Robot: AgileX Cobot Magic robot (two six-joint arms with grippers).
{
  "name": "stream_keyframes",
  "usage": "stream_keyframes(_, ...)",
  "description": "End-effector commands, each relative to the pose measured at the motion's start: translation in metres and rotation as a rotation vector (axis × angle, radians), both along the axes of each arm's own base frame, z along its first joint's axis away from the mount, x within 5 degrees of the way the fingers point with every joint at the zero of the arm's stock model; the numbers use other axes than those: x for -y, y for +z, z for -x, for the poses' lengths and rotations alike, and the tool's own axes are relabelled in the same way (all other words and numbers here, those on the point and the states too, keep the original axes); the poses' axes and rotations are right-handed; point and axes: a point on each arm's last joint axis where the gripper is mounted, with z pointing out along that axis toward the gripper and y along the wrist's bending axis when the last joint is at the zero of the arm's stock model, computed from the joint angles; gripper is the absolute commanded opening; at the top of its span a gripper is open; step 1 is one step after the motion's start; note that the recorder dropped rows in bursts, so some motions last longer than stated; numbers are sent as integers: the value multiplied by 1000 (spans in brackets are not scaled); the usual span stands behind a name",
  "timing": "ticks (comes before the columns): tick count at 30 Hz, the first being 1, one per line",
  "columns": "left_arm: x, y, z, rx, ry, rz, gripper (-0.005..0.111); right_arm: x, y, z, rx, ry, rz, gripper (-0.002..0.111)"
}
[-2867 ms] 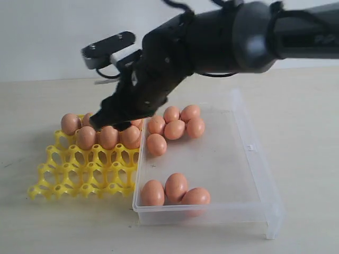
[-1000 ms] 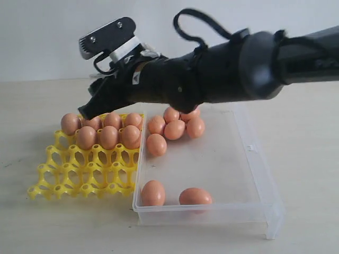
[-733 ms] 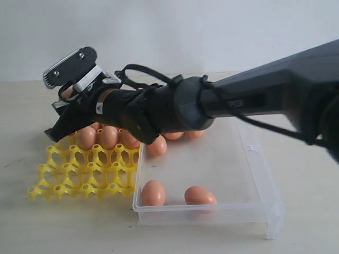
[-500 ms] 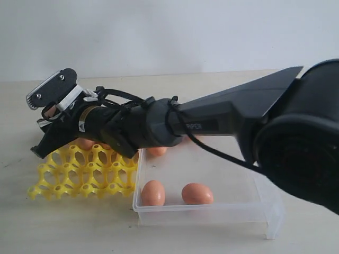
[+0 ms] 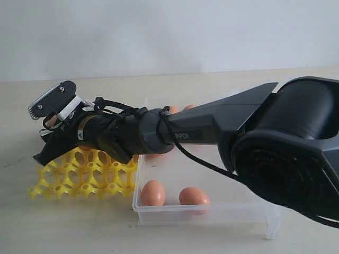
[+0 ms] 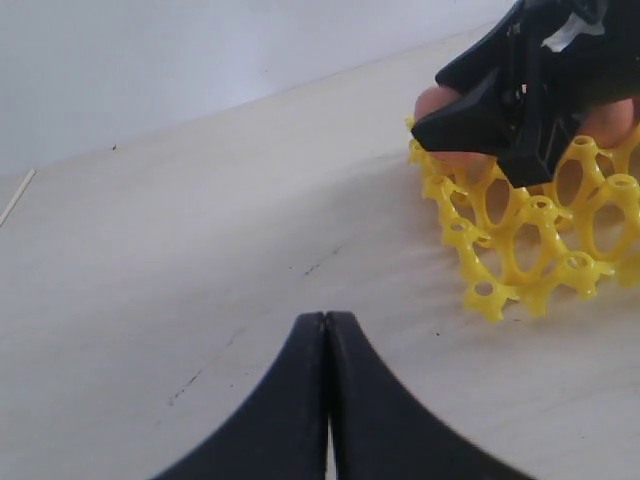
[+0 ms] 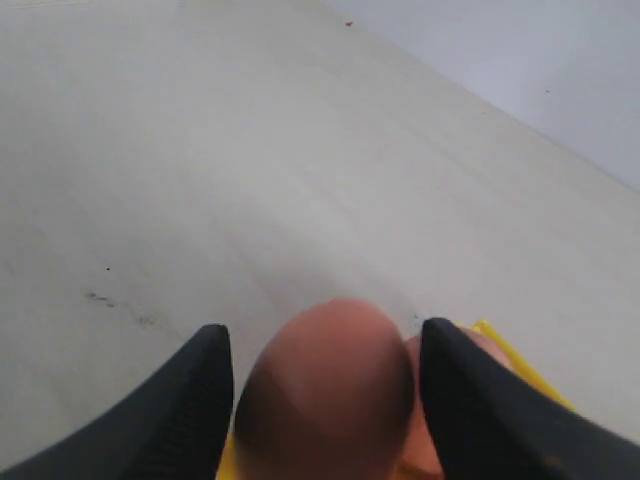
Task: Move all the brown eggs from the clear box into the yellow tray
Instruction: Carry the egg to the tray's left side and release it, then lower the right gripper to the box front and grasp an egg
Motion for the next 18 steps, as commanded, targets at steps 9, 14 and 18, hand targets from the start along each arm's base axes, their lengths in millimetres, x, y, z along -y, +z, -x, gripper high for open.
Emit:
stream_keyframes(9, 0, 2, 0, 16, -4, 6, 0, 58, 148, 29, -239, -147, 312, 56)
stream_keyframes(14, 0, 2, 0, 16, -4, 6, 0, 130, 151, 45, -531, -285, 737, 56)
stream_keyframes(18, 0, 2, 0, 16, -4, 6, 0, 155, 134, 48, -599, -242, 898, 56)
